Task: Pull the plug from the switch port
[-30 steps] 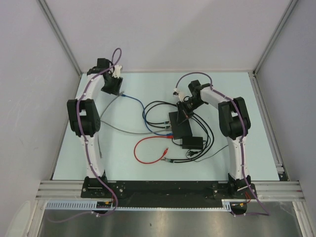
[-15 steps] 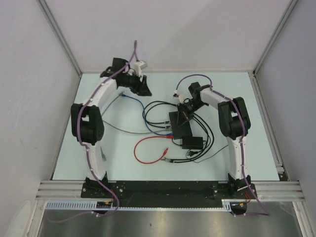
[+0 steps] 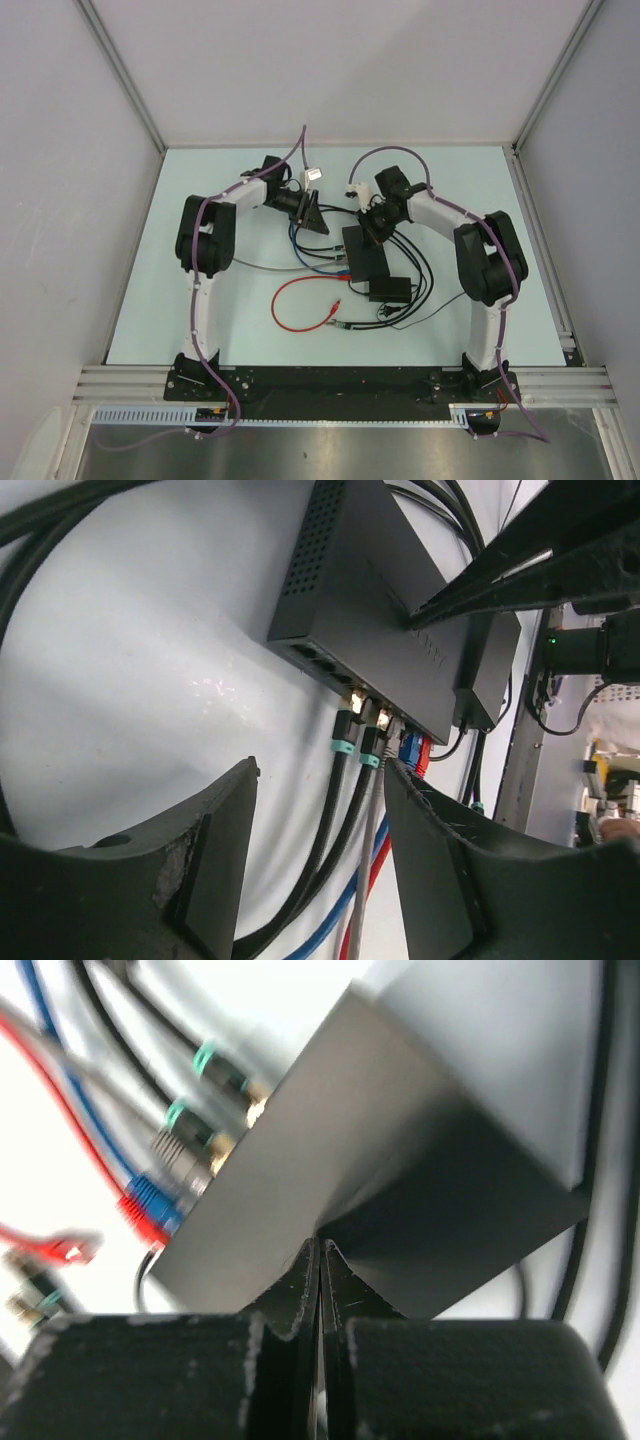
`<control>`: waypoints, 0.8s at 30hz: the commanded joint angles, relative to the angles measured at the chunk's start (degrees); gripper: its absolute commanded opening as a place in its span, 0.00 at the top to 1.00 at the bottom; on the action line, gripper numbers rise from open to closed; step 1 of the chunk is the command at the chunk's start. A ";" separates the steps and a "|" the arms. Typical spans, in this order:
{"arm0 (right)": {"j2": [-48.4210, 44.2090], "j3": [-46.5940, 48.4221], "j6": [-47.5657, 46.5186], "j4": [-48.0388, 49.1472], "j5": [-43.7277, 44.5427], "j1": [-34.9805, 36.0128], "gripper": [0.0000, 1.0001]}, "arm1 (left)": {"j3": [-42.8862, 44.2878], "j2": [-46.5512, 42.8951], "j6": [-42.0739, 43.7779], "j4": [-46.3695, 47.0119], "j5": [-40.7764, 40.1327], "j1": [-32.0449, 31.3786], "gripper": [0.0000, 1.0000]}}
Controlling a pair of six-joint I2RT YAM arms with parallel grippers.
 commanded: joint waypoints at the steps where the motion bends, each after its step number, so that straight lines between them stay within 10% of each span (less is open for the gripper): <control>1: 4.74 -3.93 -5.32 8.04 19.36 2.37 1.00 | 2.73 0.67 -0.86 1.28 4.43 -0.56 0.42; 24: 7.82 -8.94 -9.01 13.67 27.82 4.40 1.00 | 4.92 7.71 -11.40 10.06 8.56 -1.52 0.47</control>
